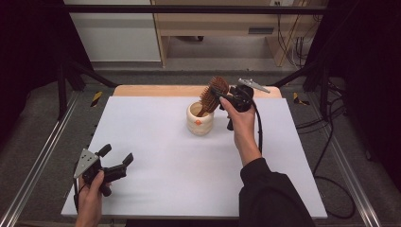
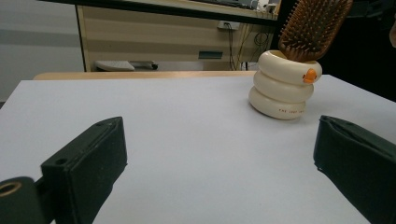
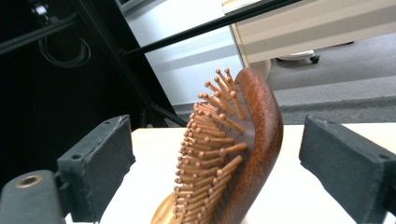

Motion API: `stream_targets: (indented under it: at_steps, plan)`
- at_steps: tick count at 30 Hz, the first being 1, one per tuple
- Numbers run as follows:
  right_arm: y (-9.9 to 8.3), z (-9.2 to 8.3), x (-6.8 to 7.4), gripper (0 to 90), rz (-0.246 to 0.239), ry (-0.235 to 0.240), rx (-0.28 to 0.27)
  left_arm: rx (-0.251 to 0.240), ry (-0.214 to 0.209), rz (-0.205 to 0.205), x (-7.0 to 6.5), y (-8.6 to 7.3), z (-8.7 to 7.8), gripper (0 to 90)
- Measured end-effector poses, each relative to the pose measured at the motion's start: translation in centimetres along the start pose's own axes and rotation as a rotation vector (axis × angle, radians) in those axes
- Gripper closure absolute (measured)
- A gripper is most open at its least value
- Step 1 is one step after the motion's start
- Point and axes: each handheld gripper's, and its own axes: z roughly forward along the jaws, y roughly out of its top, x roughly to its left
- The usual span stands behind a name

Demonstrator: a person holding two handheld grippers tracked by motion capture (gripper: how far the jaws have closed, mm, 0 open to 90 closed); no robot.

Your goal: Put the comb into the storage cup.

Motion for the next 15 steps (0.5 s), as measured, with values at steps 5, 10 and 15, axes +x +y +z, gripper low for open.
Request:
stream_targets:
  at_steps: [5,10,15]
  plan:
    - [0.0,-0.6,0.3,6.5,-0.034,-0.014,0.000,-0.001,0.001,0.000,0.0,0.0,0.0,2.7]
    - [0.3,-1.3,0.1,5.5,-0.037,-0.011,-0.009,0.000,0.003,0.001,0.0,0.0,0.0,2.6]
    - [0.5,-1.9,0.2,5.7,-0.051,0.000,-0.017,0.000,0.004,0.001,0.0,0.0,0.0,2.5]
